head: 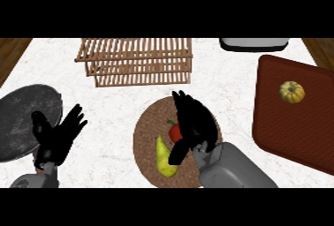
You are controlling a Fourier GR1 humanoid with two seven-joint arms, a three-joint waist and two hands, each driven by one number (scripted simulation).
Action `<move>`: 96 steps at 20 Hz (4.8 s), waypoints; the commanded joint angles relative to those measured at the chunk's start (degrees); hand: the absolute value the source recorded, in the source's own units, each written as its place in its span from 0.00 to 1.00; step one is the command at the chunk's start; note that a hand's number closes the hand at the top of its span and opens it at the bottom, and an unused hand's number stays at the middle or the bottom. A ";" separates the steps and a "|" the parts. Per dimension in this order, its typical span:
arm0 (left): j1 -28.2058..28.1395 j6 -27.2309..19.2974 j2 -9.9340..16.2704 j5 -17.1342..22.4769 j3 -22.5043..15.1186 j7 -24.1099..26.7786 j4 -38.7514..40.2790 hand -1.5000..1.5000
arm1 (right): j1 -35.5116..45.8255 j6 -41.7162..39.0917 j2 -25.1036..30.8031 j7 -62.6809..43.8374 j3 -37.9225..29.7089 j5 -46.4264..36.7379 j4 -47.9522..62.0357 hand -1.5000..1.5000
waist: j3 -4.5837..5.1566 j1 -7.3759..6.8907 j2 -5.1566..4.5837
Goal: Pick the bell pepper from the placemat and place it in the tiered shelf
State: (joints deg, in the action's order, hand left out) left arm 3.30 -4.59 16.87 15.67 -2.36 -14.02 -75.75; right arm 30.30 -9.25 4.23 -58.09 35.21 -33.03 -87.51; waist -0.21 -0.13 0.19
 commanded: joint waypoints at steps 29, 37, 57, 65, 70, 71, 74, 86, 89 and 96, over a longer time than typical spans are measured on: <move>0.90 0.35 -6.32 -7.70 2.47 -3.24 -1.49 0.50 | 3.55 15.69 -4.21 15.60 -0.19 -7.27 28.50 0.00 | 0.20 -0.38 -0.25; 0.23 4.51 -4.55 -5.54 5.16 -0.99 1.30 0.50 | 1.90 5.64 -4.19 25.49 1.54 -6.78 30.08 1.00 | 0.21 -0.22 -0.27; 2.62 5.05 -5.63 -7.78 2.36 -4.18 0.21 0.50 | 30.50 36.09 -4.22 -5.83 21.90 11.36 14.26 1.00 | 0.31 -4.95 0.00; 1.57 4.04 -6.01 -7.66 3.85 -1.99 1.42 0.50 | 51.14 32.66 -4.20 -21.03 13.32 7.00 14.24 1.00 | 0.43 -2.65 0.93; 1.94 3.42 -7.13 -8.47 3.42 -0.83 2.87 0.50 | 59.93 30.64 -4.19 -23.14 9.22 7.74 19.04 1.00 | 0.46 -1.91 0.35; 2.10 3.83 -5.25 -8.10 4.42 -2.12 1.24 0.50 | 61.42 29.05 -4.19 -22.34 5.89 8.40 20.45 1.00 | 0.38 -1.64 0.40; 0.82 3.54 -6.40 -8.08 3.93 -1.77 0.80 0.50 | 65.67 29.17 -4.19 -21.28 1.52 8.17 25.47 1.00 | 0.39 -1.65 0.22; 1.37 4.36 -5.24 -6.60 5.03 -5.29 -2.43 0.50 | 72.78 25.61 -0.91 -5.83 -11.20 8.66 44.95 1.00 | 0.30 -1.19 -0.38; -0.70 5.79 -4.74 -5.90 6.03 -3.33 -1.44 0.50 | 74.01 25.38 -2.00 -4.04 -13.02 8.64 47.11 1.00 | 0.30 -1.12 -0.29; -0.55 3.53 -7.08 -8.77 4.06 -1.37 -1.01 0.50 | 71.78 23.26 -2.85 9.43 -14.80 9.32 57.42 1.00 | 0.32 -1.69 -0.66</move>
State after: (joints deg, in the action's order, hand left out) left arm 4.27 -0.07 11.07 8.01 2.74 -15.58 -76.87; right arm 102.85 14.94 2.53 -52.78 21.01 -23.09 -34.25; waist -0.01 -1.65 -0.36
